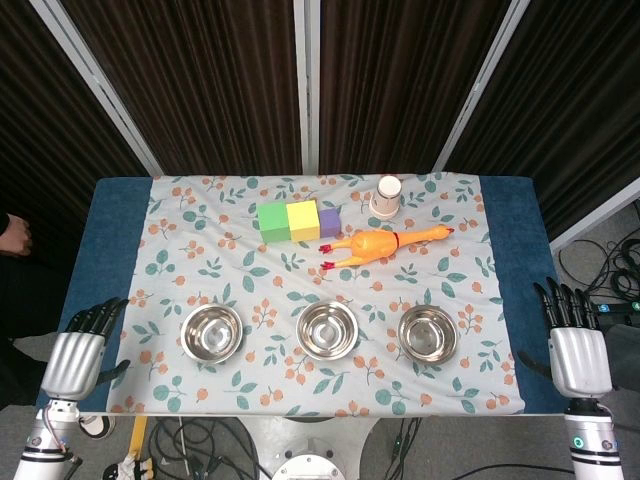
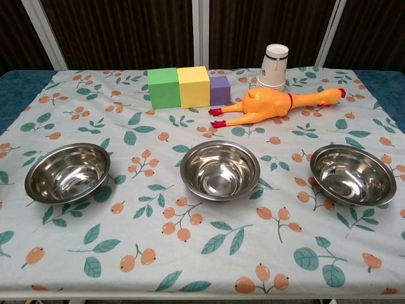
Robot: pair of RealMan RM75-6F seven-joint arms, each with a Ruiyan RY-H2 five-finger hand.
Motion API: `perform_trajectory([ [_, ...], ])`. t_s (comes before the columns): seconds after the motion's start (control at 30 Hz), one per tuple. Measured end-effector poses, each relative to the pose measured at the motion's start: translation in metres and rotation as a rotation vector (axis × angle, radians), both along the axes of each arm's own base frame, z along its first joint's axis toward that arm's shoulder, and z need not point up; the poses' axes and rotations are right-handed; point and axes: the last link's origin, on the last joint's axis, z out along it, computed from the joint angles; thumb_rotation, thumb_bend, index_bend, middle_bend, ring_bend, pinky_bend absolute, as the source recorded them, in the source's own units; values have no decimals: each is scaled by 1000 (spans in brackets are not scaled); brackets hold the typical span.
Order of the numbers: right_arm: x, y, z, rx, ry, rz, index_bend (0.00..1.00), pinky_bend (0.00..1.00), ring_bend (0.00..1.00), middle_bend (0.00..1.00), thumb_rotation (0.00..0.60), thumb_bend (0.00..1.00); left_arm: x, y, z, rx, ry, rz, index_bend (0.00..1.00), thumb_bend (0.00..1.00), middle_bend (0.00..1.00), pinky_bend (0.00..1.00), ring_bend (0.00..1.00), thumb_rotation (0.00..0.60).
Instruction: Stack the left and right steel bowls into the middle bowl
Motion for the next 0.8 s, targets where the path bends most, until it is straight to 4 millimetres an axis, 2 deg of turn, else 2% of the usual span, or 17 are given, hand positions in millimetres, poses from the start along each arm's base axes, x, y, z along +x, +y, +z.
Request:
perform_trajectory([
  [0.2, 2, -1, -1, 11, -3, 10, 7, 0, 0, 21, 600, 0, 2, -1, 0, -7, -1, 1, 164, 63, 229, 245, 214, 600],
  [0.27, 4, -1, -1, 20, -5, 12, 21, 1, 16, 74, 600, 0, 2, -1, -1, -14, -3, 6, 164, 63, 230, 244, 214, 600],
  [0.3, 5, -1, -2, 26, -4, 12, 46, 20, 46, 114, 600, 0, 2, -1, -2, -18, -3, 8, 164, 63, 230, 244, 214, 600],
  [0.43, 8, -1, -9, 63, 20, 28, 241, 213, 194, 244, 600, 7, 2, 4, -5, -41, 5, 13, 164, 62, 229, 244, 214, 600],
  [0.47, 8, -1, -11, 69, 30, 36, 282, 224, 225, 283, 600, 12, 2, 5, -6, -46, 11, 14, 164, 63, 230, 245, 214, 600],
  [0.6, 9, -6, -29, 109, 60, 84, 385, 213, 284, 384, 600, 28, -2, 1, -11, -74, 28, 27, 164, 63, 229, 244, 214, 600],
  [0.8, 8, -16, -68, 235, 103, 127, 426, 197, 302, 417, 600, 43, -12, -4, -19, -108, 23, 63, 164, 62, 229, 244, 213, 600],
])
